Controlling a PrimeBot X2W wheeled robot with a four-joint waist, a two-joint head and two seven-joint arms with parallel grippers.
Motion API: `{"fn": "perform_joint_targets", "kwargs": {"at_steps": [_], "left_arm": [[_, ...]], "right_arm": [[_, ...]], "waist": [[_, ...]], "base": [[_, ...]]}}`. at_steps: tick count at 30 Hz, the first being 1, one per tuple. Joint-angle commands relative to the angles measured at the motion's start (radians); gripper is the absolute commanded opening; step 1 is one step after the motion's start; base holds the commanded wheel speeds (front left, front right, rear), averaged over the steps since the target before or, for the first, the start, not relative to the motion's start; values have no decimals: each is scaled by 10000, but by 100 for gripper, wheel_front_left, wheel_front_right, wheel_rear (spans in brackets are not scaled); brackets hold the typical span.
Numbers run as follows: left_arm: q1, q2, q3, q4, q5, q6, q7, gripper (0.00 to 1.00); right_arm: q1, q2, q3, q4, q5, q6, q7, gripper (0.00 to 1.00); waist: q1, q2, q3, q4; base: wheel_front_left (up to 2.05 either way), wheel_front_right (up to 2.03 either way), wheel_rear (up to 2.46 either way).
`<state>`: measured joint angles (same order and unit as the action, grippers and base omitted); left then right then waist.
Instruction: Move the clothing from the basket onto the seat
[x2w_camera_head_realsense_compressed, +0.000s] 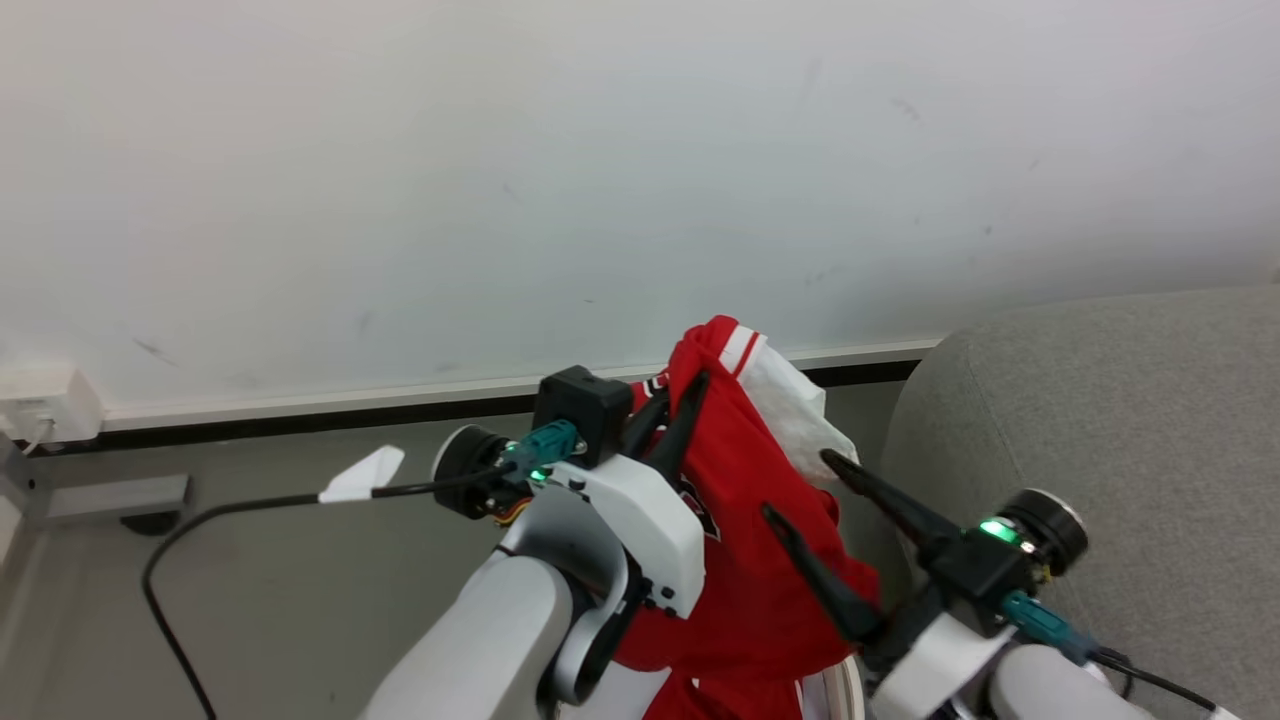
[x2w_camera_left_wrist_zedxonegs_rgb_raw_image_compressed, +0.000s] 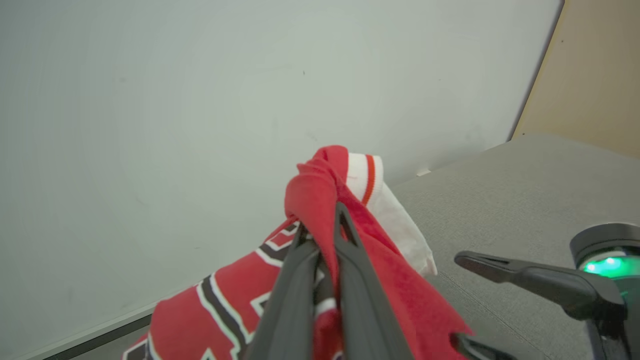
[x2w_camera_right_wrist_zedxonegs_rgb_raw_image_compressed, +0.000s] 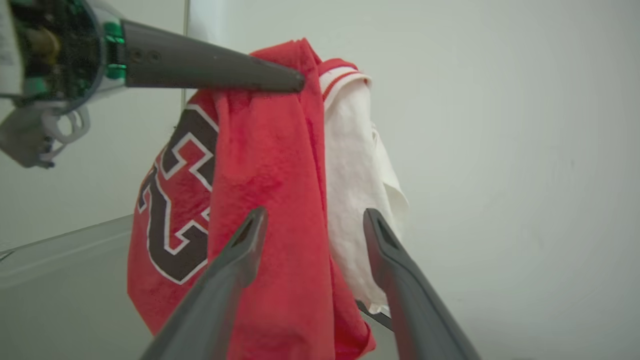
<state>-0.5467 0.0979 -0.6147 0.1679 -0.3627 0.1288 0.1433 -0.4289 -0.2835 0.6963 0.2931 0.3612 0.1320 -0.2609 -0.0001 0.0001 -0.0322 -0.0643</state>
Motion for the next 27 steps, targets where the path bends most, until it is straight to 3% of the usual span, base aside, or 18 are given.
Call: {"fn": "perform_joint_targets", "kwargs": {"at_steps": [1,9,16,17,18,19,27], "left_arm": [[-77,-67,-68,20,-64,-7,-75,0],[-211,-292,-505,162,-197,-39,-143,0],[-343,-401,-846,279,-451,-5,-203,0],[-363,-408,-873,295,-490,6,-227,0],[-389,-420,-906,308,-526,19,-249,0],[-417,-428,-934,322,-574,15,-230,0],[-436,-306,-854,545,-573,256,-390,3]], "right_arm": [[-395,220,258,379,117,-25,-10,100],[-1668,1353,1048,2162,933,-25,-35,100],[-2423,1898,1822,3789,1896,-23,-30,100],[-2481,1948,1922,3900,2134,-23,-31,81],[-2557,1986,1988,3961,2357,-23,-32,34],[-2636,2015,2023,3951,2486,-23,-32,0],[-2687,1707,2086,3348,2995,-23,-37,0]], "waist": [[1,-1,-13,59],[1,-1,-27,246],[1,-1,-67,391],[1,-1,-71,409],[1,-1,-73,429],[1,-1,-72,449],[1,-1,-49,457]], "base": [[0,0,0],[0,0,0],[0,0,0],[0,0,0],[0,0,0],[0,0,0],[0,0,0]]}}
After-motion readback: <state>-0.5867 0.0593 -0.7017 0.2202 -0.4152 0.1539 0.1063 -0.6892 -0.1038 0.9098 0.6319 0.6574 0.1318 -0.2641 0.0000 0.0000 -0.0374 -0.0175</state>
